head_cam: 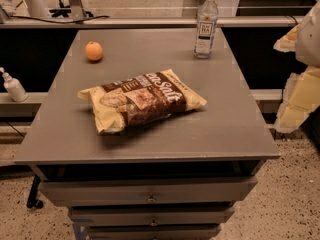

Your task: Pick blue plastic bottle

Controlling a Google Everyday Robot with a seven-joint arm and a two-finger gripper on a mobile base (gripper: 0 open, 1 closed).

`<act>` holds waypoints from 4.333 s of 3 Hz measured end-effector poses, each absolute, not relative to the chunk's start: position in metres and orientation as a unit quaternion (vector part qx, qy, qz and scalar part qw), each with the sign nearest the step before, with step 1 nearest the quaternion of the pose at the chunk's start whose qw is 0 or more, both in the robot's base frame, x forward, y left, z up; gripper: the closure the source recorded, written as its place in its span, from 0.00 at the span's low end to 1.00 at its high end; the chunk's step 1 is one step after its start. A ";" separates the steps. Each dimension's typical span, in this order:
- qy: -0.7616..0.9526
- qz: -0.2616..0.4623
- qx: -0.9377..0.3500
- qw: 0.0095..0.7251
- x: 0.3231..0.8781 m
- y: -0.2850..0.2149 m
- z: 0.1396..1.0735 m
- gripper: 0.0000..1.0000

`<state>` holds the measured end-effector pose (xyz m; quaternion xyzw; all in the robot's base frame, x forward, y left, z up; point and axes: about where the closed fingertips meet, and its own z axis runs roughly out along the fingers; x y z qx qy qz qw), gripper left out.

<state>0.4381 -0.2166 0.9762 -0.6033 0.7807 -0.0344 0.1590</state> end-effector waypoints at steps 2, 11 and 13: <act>0.777 -0.028 -0.604 0.178 0.457 -0.207 0.964 0.00; 0.766 0.178 -0.281 0.551 0.814 -0.179 0.904 0.41; 0.753 0.261 -0.234 0.557 0.804 -0.183 0.903 0.87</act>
Offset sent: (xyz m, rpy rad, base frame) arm 0.0552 0.0278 -0.0411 0.0939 -0.0501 0.0248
